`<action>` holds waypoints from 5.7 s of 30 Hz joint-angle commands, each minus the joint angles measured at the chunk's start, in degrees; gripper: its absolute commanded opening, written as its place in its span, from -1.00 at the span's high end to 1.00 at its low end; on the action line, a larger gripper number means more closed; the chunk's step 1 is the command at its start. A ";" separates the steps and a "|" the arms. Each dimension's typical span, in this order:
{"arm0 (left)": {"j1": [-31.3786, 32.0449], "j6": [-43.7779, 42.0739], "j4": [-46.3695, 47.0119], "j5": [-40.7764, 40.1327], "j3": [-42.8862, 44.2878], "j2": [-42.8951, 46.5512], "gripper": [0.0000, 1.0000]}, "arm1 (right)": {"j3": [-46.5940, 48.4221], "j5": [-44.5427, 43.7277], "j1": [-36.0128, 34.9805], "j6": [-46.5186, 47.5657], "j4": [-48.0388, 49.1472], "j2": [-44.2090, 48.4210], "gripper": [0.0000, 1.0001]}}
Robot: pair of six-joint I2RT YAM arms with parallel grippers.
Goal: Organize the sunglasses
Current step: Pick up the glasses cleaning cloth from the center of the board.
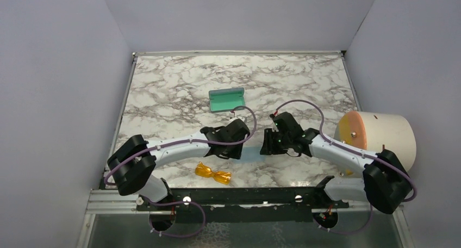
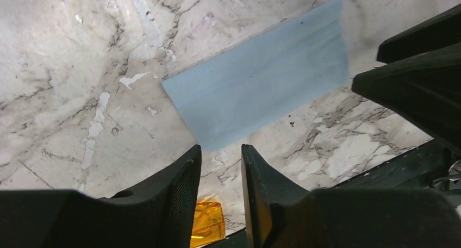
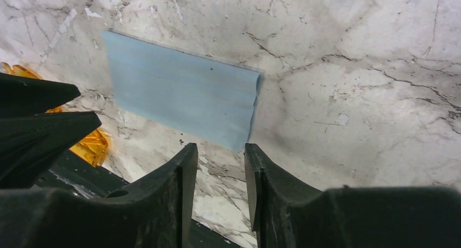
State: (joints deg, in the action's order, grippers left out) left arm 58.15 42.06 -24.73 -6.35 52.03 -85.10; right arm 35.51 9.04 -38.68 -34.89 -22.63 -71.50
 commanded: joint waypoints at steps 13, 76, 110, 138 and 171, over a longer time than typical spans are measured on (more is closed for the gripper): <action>0.21 5.84 1.64 -1.30 -1.12 -4.55 0.26 | -2.64 -3.24 -0.44 1.21 1.47 -2.46 0.22; 0.21 5.58 1.92 1.34 -2.50 -9.38 1.00 | -1.77 -1.91 -0.39 1.32 3.17 -6.70 0.38; 0.21 5.13 2.06 1.20 -2.36 -9.31 0.99 | -4.62 -1.12 -2.98 -1.56 3.89 -5.75 0.63; 0.21 0.64 -3.15 -4.70 4.44 -7.19 1.00 | 5.82 -4.47 -2.98 0.70 -0.62 -6.81 0.99; -12.77 -11.27 -2.88 -5.09 12.27 -9.05 1.00 | 24.43 -4.96 -2.93 3.02 1.06 -22.19 0.98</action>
State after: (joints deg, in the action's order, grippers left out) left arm 47.59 34.15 -28.77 -12.86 62.00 -93.17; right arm 56.42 5.19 -41.28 -32.75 -23.51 -91.09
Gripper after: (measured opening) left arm 0.011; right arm 0.012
